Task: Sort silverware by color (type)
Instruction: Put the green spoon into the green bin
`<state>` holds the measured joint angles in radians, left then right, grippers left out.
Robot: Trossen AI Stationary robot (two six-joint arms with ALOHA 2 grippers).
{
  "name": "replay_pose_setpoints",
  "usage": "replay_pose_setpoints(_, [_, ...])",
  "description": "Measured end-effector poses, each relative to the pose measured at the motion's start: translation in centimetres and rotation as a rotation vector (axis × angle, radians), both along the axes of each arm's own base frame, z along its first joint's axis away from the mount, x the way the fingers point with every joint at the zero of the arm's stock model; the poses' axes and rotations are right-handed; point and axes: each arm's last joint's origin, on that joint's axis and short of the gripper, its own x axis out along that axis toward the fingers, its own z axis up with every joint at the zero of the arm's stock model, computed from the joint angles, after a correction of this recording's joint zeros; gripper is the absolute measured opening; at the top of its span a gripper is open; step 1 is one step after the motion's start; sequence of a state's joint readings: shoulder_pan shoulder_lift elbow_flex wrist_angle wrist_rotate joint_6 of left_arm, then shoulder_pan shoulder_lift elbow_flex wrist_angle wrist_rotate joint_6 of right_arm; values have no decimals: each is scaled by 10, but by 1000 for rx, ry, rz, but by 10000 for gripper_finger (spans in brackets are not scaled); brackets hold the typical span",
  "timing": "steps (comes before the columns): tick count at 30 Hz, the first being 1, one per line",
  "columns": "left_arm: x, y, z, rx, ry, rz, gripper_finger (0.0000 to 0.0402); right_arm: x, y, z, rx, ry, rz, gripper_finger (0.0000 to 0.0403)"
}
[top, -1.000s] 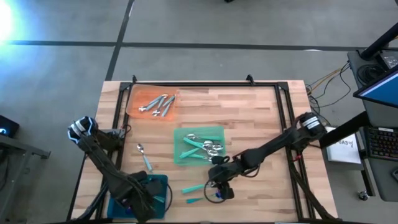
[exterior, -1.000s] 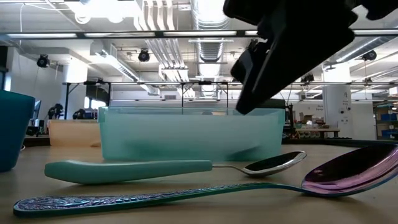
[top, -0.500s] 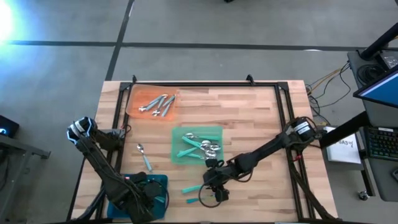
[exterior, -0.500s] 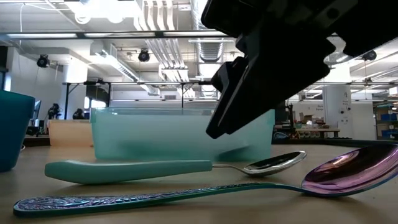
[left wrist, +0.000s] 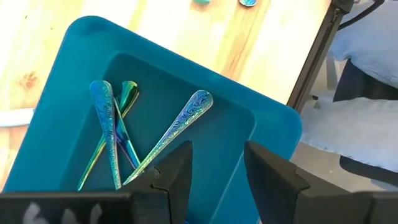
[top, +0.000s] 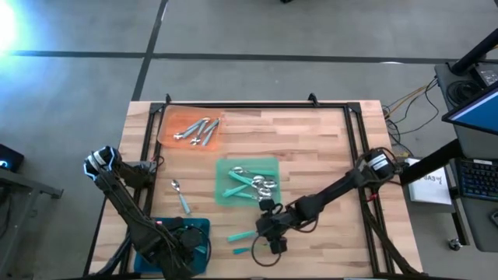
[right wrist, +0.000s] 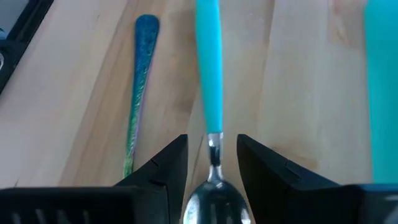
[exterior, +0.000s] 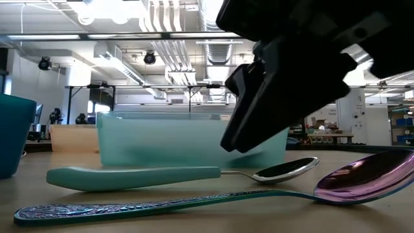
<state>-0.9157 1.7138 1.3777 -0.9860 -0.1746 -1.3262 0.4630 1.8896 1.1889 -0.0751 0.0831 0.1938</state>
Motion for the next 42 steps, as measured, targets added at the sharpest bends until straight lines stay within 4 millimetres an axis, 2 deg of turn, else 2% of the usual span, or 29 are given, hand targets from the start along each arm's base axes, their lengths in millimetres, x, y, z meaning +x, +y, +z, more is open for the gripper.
replay_pose_setpoints(5, [0,0,0,-4,-3,0,129,-4,7,-1,-82,-31,-8,121])
replay_pose_setpoints(11, [0,-1,0,-11,-5,8,129,-4,7,-1,-87,-40,-21,121])
replay_pose_setpoints(18, [0,-1,0,-13,-6,7,129,-5,22,6,-138,-96,-17,121])
replay_pose_setpoints(28, [0,-2,0,-11,-9,-8,129,5,23,-23,-202,-51,-38,121])
replay_pose_setpoints(35, [1,-2,1,-19,-16,-9,129,12,20,-26,-193,-46,-45,120])
replay_pose_setpoints(39, [1,-3,1,-21,-18,-9,129,10,19,-27,-184,-16,-52,102])
replay_pose_setpoints(42, [1,-3,1,-23,-19,-9,129,9,18,-29,-167,14,-52,71])
